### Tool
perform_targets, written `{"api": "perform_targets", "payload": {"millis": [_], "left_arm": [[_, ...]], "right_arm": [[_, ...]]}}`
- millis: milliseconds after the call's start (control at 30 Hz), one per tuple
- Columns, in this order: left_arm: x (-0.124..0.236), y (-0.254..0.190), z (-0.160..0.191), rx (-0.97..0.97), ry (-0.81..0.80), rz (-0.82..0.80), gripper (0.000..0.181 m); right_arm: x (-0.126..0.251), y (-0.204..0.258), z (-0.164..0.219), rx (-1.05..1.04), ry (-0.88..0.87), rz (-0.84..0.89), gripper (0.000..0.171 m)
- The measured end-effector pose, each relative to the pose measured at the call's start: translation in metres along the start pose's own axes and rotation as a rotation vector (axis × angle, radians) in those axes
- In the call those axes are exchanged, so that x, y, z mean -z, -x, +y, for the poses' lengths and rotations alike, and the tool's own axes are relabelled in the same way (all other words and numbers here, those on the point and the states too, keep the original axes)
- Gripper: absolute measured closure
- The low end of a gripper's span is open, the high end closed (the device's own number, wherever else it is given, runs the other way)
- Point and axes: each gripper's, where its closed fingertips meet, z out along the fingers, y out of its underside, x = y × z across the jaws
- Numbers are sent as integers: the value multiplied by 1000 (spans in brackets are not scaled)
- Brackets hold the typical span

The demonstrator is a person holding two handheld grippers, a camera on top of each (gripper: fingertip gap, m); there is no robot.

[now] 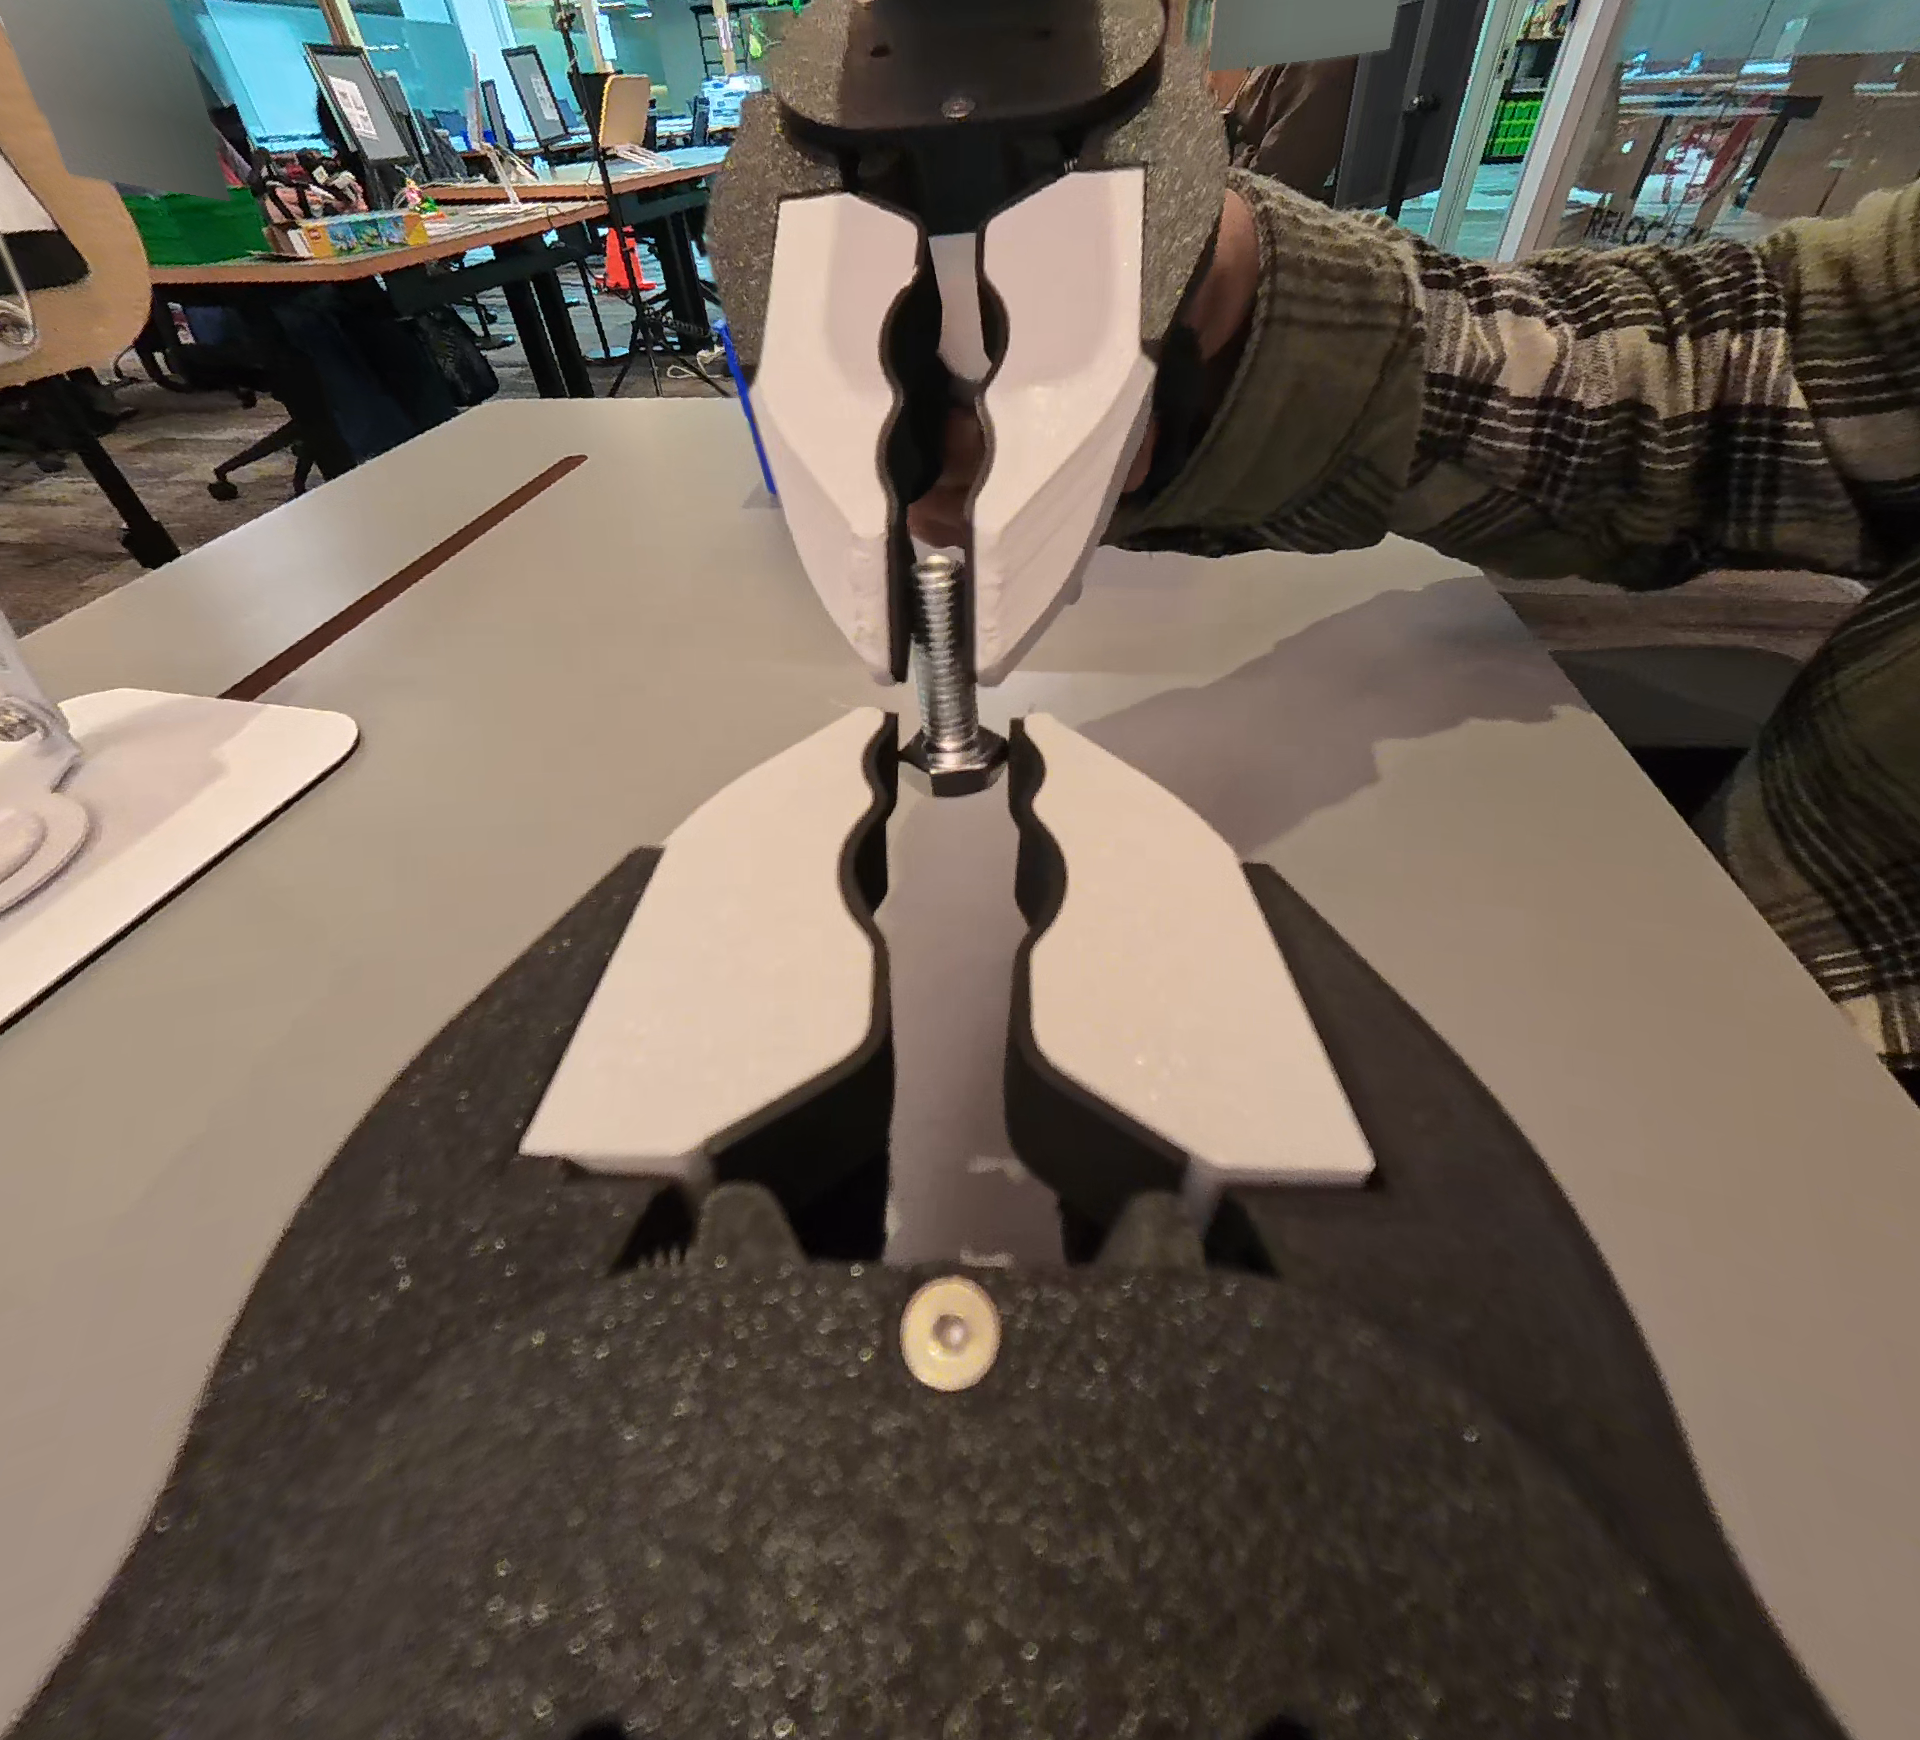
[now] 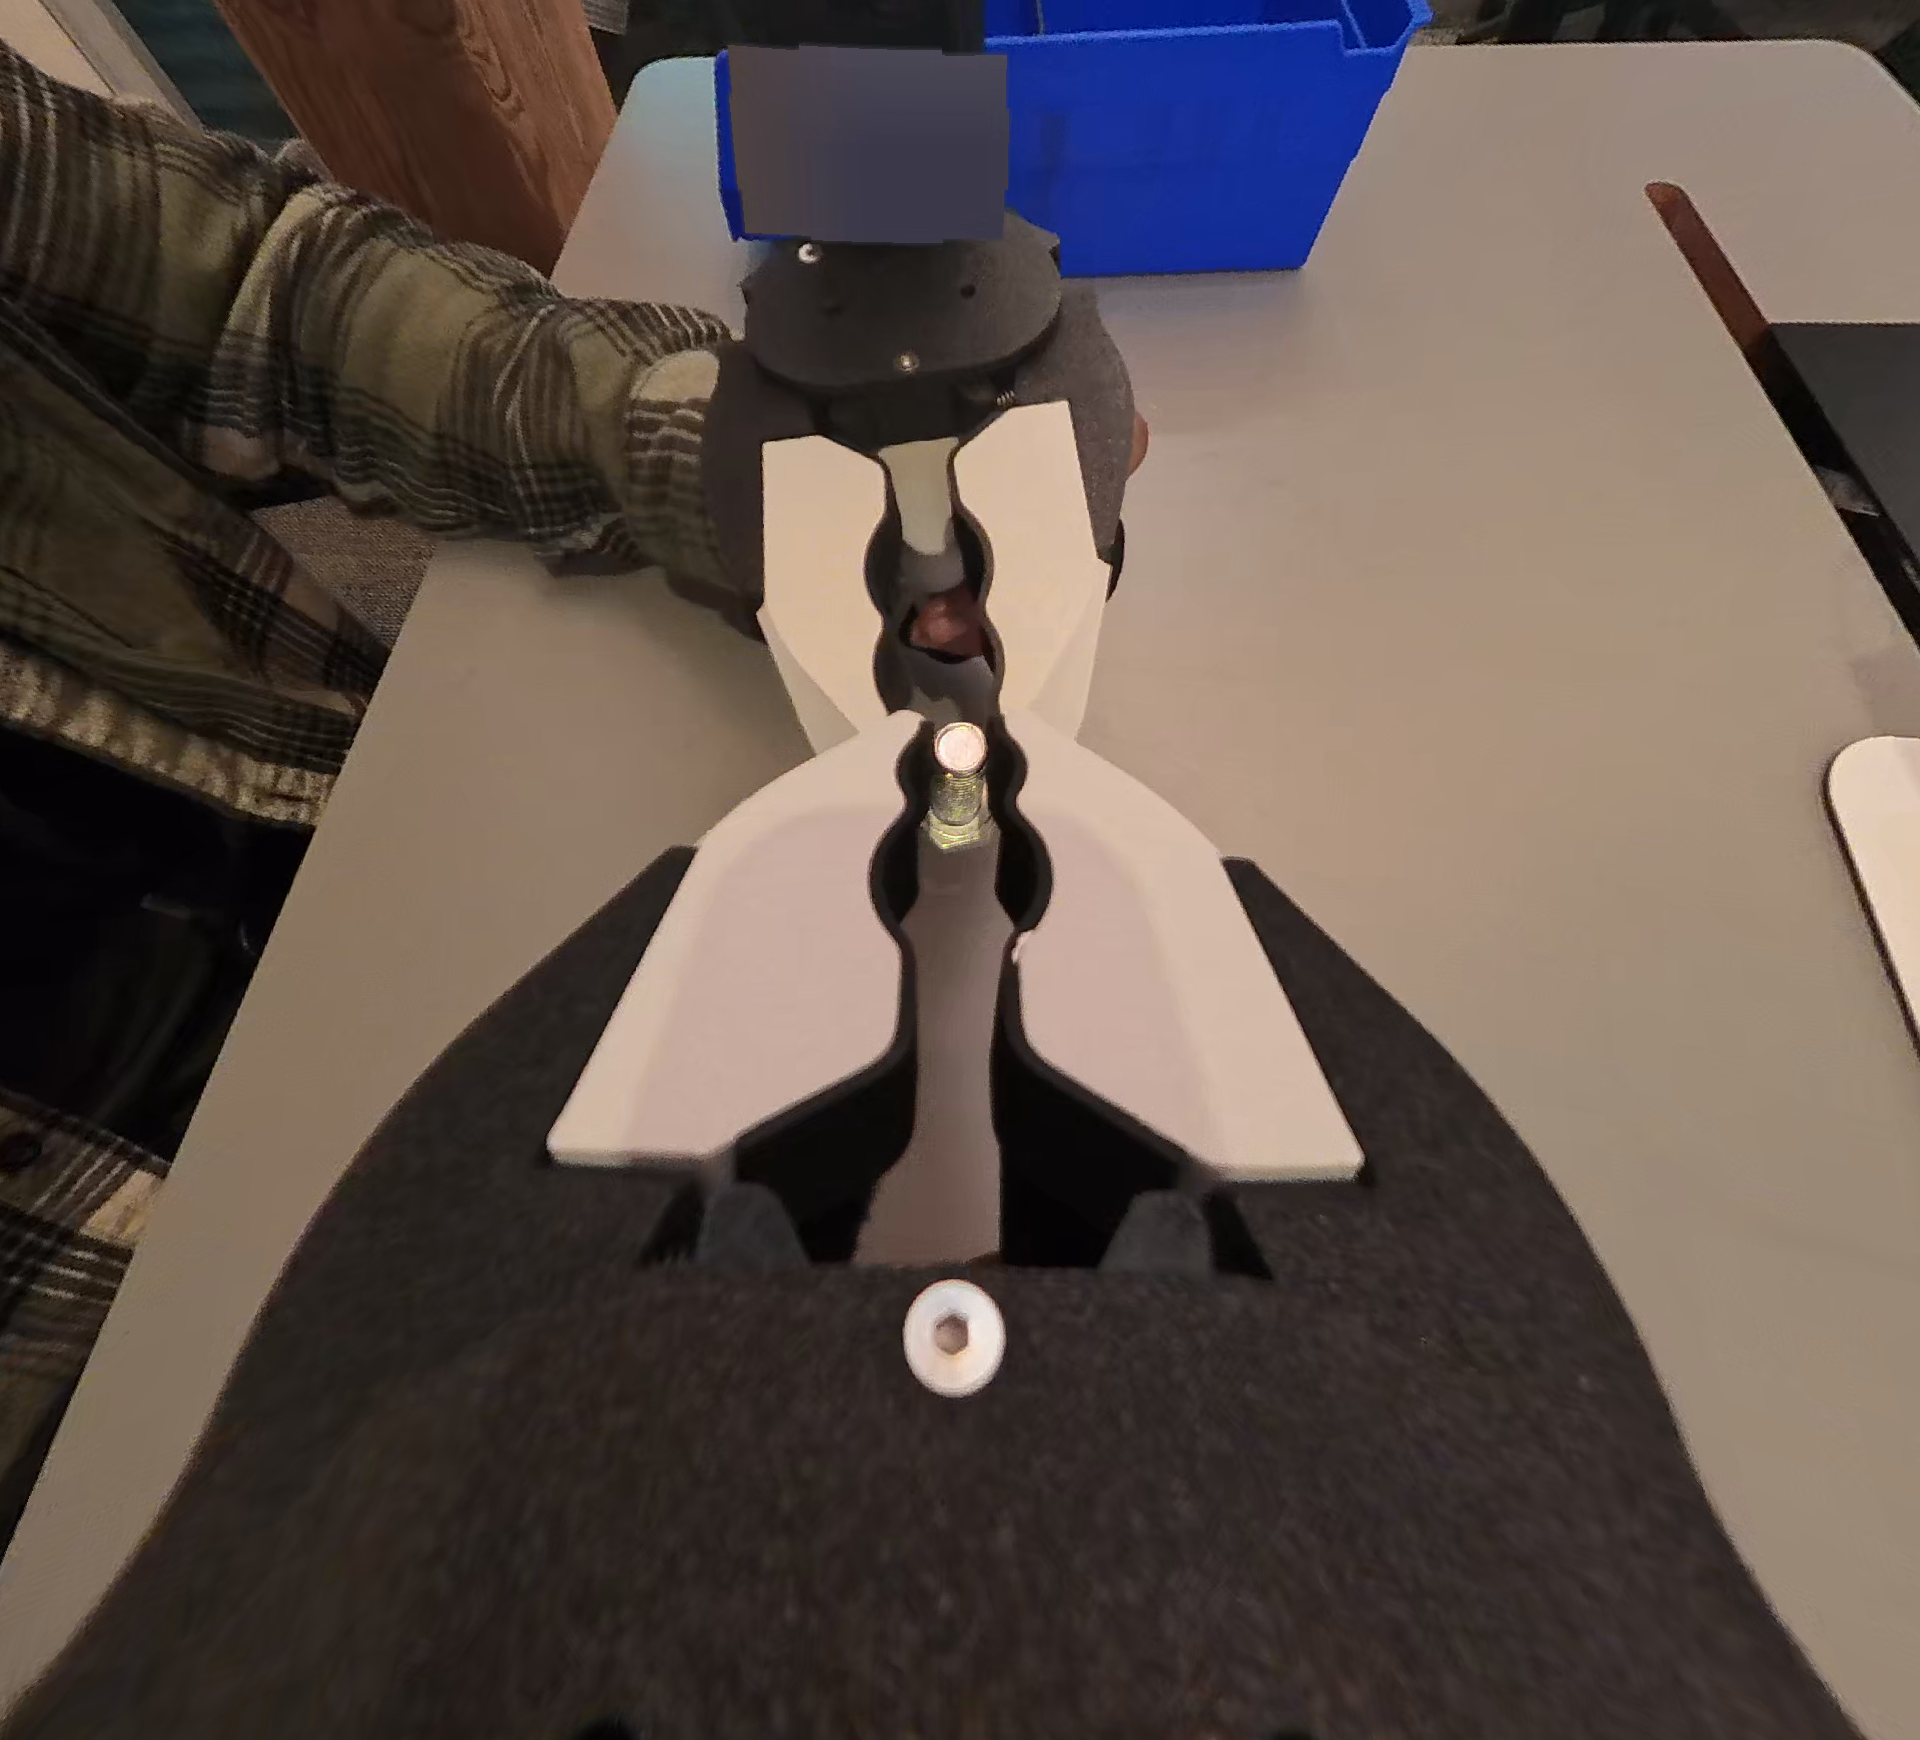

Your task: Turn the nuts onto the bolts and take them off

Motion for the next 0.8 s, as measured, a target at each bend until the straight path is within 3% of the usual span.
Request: {"api": "perform_targets", "payload": {"millis": [167, 467, 600, 700, 800], "left_arm": [[-2, 2, 2, 3, 14, -17, 154], [-1, 0, 2, -22, 24, -28, 162], [7, 11, -5, 33, -40, -77, 162], [20, 27, -11, 73, -95, -147, 162], [27, 37, -15, 80, -120, -207, 162]], "right_arm": [[2, 0, -5, 1, -21, -7, 162], [1, 1, -4, 6, -27, -13, 162], [20, -5, -11, -9, -141, 62, 142], [27, 4, 24, -83, -109, 126, 138], [13, 20, 84, -137, 74, 155, 136]]}}
